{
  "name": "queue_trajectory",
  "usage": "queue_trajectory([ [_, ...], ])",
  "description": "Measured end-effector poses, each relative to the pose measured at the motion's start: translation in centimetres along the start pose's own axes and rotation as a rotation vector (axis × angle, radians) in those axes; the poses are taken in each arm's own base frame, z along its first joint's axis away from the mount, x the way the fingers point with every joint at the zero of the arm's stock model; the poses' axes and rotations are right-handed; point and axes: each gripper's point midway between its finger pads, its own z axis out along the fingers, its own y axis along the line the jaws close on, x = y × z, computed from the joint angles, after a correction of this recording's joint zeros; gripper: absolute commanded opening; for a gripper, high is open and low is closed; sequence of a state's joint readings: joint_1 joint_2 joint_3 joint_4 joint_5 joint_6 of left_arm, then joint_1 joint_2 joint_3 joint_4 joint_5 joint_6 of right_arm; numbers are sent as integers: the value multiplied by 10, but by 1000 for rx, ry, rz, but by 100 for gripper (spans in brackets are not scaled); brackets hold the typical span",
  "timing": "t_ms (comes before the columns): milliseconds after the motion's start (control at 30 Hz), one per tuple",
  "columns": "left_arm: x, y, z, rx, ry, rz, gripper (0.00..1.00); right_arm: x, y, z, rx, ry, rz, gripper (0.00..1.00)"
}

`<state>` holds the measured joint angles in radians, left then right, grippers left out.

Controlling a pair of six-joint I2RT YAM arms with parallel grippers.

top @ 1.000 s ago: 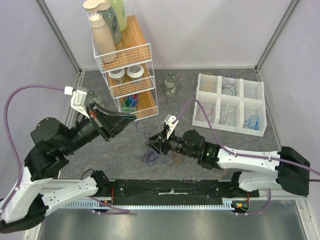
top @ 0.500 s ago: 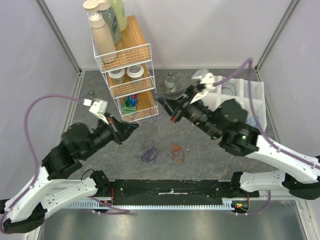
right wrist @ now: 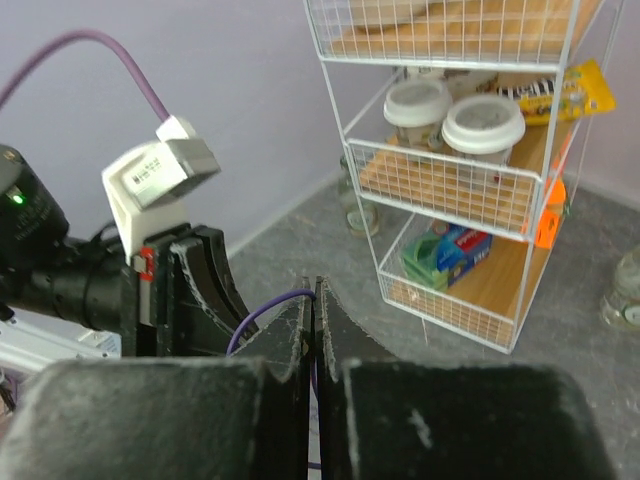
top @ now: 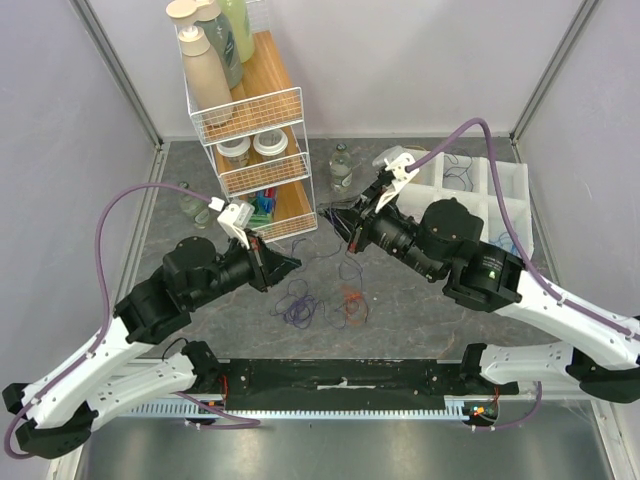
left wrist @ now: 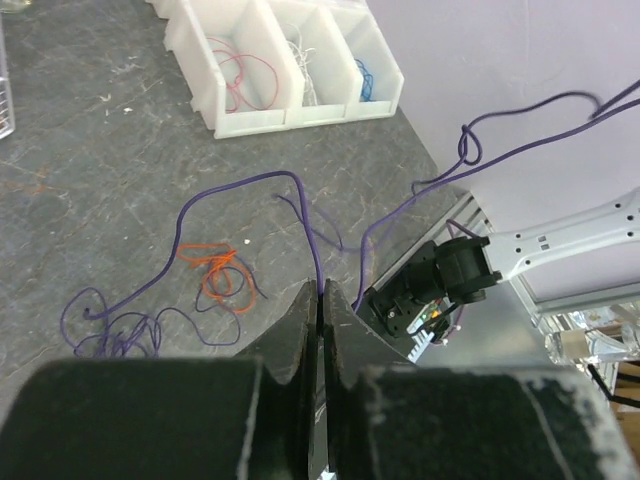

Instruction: Untangle the cables

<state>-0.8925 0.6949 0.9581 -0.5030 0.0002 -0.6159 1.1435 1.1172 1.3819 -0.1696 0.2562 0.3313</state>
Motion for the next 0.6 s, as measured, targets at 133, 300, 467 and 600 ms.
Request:
queue_trajectory([
  [133, -1, -11, 3, 54, 9, -1, 6, 19, -4, -3, 9, 62, 9, 0],
  [300, 0, -34, 5, 173, 31, 10, 3, 44, -7, -10, 7, 163, -6, 0],
  [467, 11, -52, 7, 293, 100, 52, 2, 78, -6, -22, -40, 283, -48, 2],
  [600, 25, -56, 9, 341, 169, 89, 1, 93, -4, -44, -109, 351, -105, 5],
])
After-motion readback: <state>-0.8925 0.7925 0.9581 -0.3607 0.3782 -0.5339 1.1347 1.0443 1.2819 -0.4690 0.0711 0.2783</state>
